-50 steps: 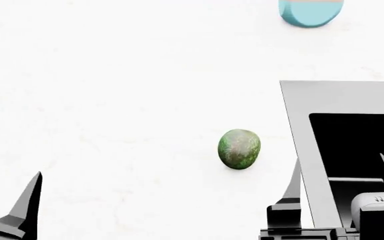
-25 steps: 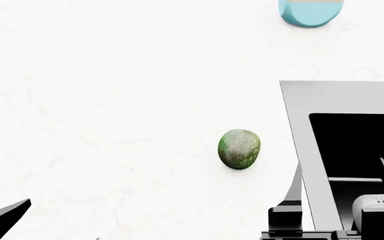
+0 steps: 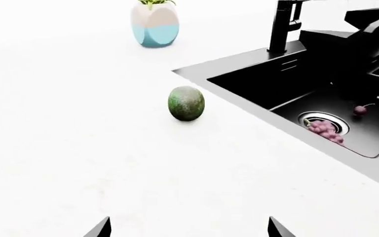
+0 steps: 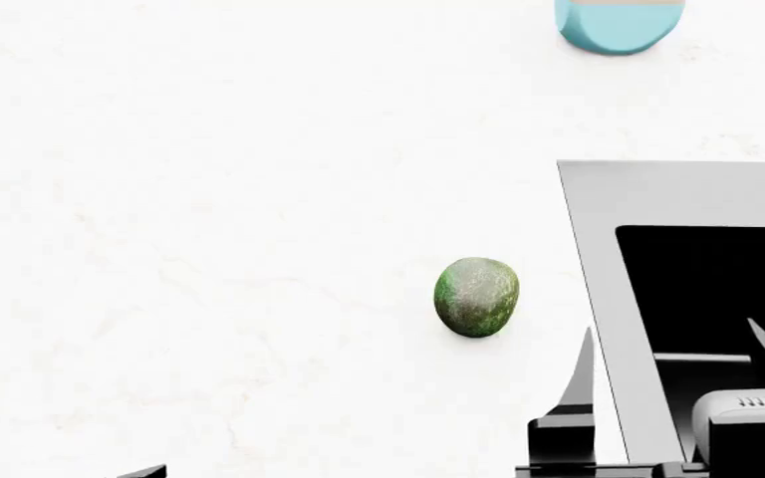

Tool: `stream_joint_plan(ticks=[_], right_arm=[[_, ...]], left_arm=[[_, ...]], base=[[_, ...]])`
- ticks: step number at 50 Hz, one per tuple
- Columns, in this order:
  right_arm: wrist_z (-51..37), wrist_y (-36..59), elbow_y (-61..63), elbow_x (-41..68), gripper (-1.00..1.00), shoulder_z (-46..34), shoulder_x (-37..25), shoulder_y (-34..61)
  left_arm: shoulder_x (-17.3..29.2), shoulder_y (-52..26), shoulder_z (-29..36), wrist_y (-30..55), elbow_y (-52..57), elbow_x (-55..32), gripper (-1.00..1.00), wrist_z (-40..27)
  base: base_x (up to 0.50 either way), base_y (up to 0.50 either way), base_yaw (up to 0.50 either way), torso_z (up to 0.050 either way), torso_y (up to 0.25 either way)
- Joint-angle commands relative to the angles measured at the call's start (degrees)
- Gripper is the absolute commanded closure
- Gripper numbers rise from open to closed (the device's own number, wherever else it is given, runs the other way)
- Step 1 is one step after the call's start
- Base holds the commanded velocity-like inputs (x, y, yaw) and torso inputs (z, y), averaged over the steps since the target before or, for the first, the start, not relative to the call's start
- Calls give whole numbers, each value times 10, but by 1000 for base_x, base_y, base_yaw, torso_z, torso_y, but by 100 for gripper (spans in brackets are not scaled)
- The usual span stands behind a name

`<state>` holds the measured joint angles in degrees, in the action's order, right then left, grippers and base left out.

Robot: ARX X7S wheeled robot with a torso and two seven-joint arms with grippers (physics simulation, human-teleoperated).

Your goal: There is a mixed pile of frozen fruits and vegetables on the counter. Locate all the frozen vegetables and place the items in a bowl on the counter. Take all the frozen fruits and defrost them in a running sink.

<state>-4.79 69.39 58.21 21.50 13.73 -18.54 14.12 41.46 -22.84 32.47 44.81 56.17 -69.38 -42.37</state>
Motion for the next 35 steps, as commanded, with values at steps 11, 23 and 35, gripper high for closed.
stream_joint_plan(ticks=[11,23,35], right_arm=[[-10,-3,-3,13,-100,2,-6,-1],[-16,-9,-8,20,-100,1,-11,-3],[-22,-15,-15,25,-100,-4,-16,-3]], left_arm=[[-17,12,25,-10,-48,25,-100,14],[-26,31,32,-28,-87,18,-100,49],[-33,43,43,-36,-129,39,-100,75]], base=[[0,0,0,0,0],[0,0,0,0,0],[0,0,0,0,0]])
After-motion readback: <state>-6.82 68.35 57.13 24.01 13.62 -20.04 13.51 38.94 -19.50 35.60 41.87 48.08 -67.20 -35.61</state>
